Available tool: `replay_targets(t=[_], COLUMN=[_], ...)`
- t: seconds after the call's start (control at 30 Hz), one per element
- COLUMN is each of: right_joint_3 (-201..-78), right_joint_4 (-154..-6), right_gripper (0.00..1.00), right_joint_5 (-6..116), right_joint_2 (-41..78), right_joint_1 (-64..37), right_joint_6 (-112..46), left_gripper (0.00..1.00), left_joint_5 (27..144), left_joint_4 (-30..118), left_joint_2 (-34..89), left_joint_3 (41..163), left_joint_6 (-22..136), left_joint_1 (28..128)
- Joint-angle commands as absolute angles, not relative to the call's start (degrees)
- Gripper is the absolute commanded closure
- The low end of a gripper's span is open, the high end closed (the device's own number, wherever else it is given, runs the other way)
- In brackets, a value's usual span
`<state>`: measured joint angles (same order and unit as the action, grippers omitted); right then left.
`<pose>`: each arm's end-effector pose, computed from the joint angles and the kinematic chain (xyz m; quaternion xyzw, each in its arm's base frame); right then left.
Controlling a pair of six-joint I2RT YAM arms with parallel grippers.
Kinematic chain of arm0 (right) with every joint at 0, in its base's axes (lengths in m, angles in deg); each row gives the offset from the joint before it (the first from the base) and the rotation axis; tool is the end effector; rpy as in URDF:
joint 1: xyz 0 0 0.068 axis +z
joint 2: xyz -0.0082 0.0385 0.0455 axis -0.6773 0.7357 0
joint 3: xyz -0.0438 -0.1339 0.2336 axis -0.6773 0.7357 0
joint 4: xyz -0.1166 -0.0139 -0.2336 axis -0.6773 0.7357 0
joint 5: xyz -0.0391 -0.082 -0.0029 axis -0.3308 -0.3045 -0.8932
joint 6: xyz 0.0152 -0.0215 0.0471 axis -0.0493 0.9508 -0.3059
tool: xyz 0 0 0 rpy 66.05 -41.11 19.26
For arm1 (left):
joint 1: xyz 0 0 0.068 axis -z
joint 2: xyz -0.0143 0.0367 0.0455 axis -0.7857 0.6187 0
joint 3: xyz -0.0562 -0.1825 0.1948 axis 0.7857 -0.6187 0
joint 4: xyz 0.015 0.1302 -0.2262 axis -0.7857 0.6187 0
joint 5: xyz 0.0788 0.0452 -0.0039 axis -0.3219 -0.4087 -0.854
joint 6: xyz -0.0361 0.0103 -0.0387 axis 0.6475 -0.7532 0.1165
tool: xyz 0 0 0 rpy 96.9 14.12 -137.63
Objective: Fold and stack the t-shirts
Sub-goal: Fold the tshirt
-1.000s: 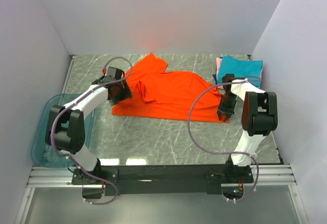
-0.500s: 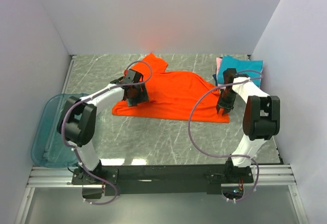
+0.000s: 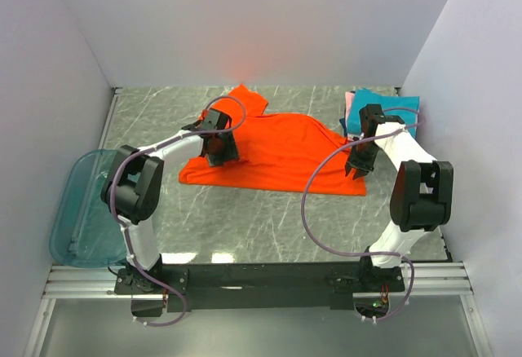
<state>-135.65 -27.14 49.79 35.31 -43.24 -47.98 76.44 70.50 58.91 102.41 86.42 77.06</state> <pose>0.3221 -0.0019 0.2158 0.1922 0.9766 0.0400 0.0878 0.3519 -0.1658 0.1861 -0.1358 0.9524 -0.1454 0.2308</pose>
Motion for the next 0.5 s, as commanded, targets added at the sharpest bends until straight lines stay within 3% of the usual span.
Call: replay_targets(t=[0.0, 0.47], right_joint_3=[-136.20, -135.41], right_joint_4=[-26.39, -26.04], right_gripper=[0.66, 0.66], right_joint_5=[50.21, 50.12], right_joint_2=[32.76, 32.06], right_joint_1=[-42.90, -42.90], right_joint_6=[-48.66, -48.57], left_gripper=[0.41, 0.78], left_joint_5=[77.50, 79.17], left_joint_4=[68.75, 68.40], left_joint_2=[60.01, 62.91], left_joint_3=[104.65, 108.52], left_joint_6=[85.95, 85.95], left_joint_1=[77.09, 77.09])
